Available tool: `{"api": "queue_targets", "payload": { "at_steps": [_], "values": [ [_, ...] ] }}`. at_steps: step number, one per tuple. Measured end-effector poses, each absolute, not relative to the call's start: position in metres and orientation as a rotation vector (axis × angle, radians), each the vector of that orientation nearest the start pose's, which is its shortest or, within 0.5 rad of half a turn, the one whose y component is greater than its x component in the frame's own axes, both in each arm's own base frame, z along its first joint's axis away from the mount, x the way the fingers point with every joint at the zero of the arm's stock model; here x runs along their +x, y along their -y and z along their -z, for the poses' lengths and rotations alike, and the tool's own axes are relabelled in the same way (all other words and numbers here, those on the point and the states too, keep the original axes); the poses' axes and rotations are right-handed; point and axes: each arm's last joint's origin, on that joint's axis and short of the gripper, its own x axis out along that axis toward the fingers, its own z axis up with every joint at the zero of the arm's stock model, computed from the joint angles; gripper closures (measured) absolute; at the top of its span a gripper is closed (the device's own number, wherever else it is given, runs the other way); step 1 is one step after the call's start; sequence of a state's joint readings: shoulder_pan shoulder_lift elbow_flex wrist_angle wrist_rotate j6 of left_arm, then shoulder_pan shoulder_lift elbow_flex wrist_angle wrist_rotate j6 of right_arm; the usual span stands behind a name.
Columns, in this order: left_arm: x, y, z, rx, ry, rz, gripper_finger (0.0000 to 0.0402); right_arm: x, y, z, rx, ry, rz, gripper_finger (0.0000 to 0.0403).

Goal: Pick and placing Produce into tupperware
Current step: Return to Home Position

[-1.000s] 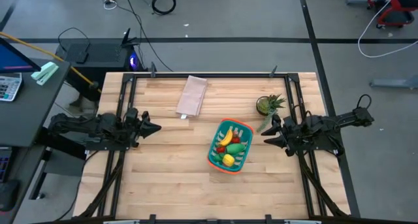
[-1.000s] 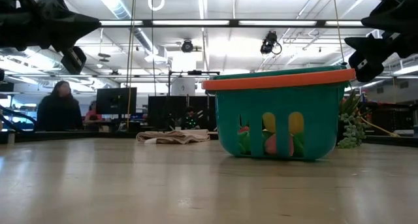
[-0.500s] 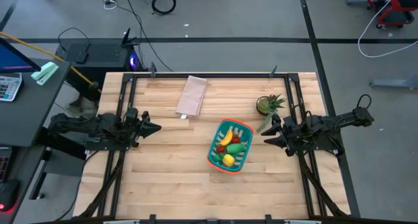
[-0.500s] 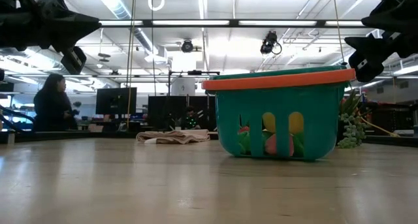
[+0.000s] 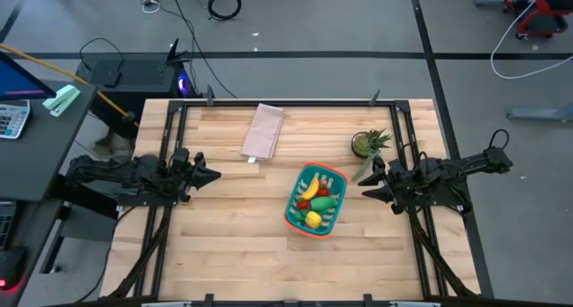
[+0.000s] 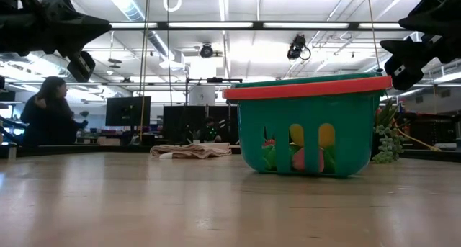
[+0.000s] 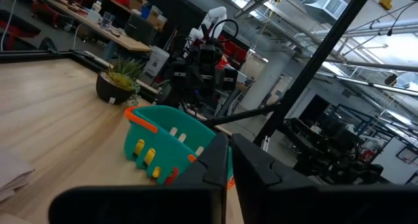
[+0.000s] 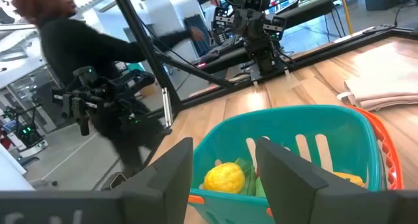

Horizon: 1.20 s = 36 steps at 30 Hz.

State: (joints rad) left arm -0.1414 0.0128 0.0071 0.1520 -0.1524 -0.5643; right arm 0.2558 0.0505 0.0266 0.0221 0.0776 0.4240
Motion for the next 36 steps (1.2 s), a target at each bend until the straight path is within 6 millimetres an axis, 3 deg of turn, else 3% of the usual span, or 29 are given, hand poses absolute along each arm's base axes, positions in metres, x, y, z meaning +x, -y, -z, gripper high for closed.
{"api": "queue_targets", "payload": {
  "at_steps": [36],
  "values": [
    [0.0964,0.0093,-0.1794,-0.585,0.144,0.03,0.037,0.0966,-0.023,-0.1709,0.423,-0.039,-0.176,0.0227]
  ]
}}
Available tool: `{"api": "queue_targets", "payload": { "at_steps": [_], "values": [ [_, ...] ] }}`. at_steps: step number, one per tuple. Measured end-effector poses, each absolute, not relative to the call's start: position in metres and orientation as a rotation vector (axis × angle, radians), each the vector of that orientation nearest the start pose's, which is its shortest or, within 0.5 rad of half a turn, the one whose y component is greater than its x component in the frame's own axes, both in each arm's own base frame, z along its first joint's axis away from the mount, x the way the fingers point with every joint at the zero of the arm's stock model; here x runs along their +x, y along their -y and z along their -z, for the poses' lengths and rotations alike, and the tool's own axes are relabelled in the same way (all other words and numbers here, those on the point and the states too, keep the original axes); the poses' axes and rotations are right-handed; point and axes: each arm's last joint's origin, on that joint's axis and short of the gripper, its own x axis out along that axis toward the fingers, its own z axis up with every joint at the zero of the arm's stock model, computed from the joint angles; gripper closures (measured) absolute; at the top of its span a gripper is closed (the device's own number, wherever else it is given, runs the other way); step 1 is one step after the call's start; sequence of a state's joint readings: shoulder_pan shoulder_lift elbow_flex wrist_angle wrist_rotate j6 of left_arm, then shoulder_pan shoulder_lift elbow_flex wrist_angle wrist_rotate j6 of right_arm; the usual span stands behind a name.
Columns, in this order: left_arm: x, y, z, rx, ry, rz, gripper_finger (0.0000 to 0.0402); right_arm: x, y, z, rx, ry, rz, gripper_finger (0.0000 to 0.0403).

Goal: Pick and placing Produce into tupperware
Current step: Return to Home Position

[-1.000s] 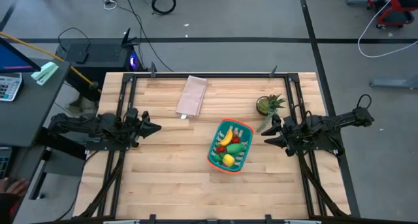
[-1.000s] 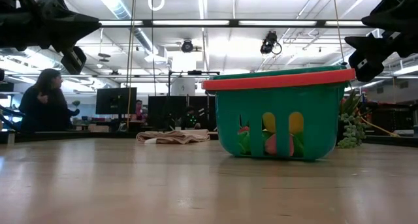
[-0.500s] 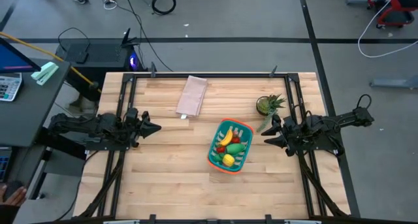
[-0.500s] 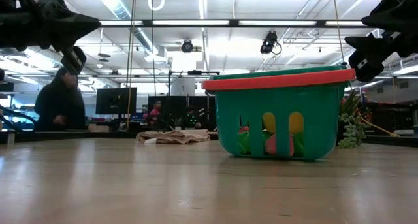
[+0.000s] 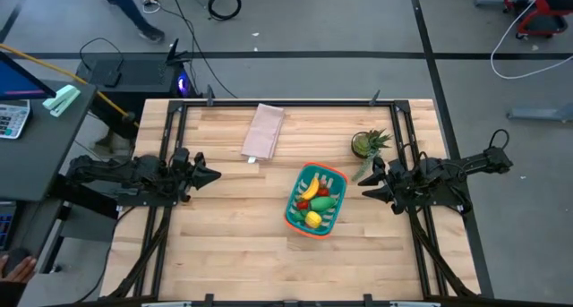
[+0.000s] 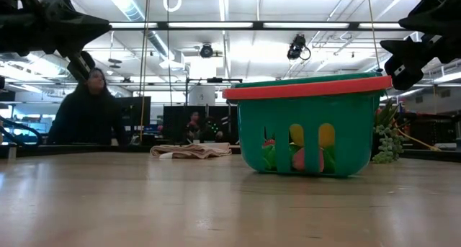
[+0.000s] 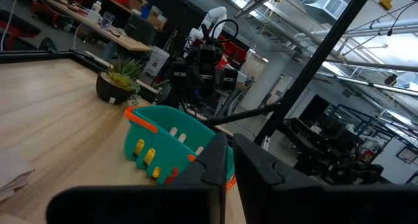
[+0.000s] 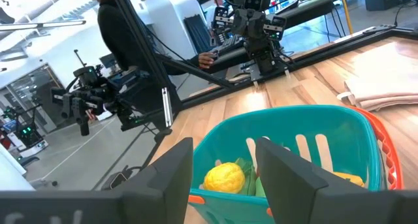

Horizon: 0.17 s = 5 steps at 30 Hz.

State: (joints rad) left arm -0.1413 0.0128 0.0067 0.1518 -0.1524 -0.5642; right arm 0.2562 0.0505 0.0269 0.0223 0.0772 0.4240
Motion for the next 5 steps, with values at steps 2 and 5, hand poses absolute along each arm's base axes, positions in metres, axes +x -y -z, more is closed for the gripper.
{"api": "queue_targets", "payload": {
  "at_steps": [2,5],
  "values": [
    [0.0964,0.0093,-0.1794,-0.585,0.144,0.03,0.0374,0.0966,-0.023,-0.1709,0.423,-0.039,-0.176,0.0227],
    [0.0964,0.0093,-0.1794,-0.584,0.144,0.03,0.0378,0.0966,-0.023,-0.1709,0.423,-0.039,-0.176,0.0227]
  ]
}}
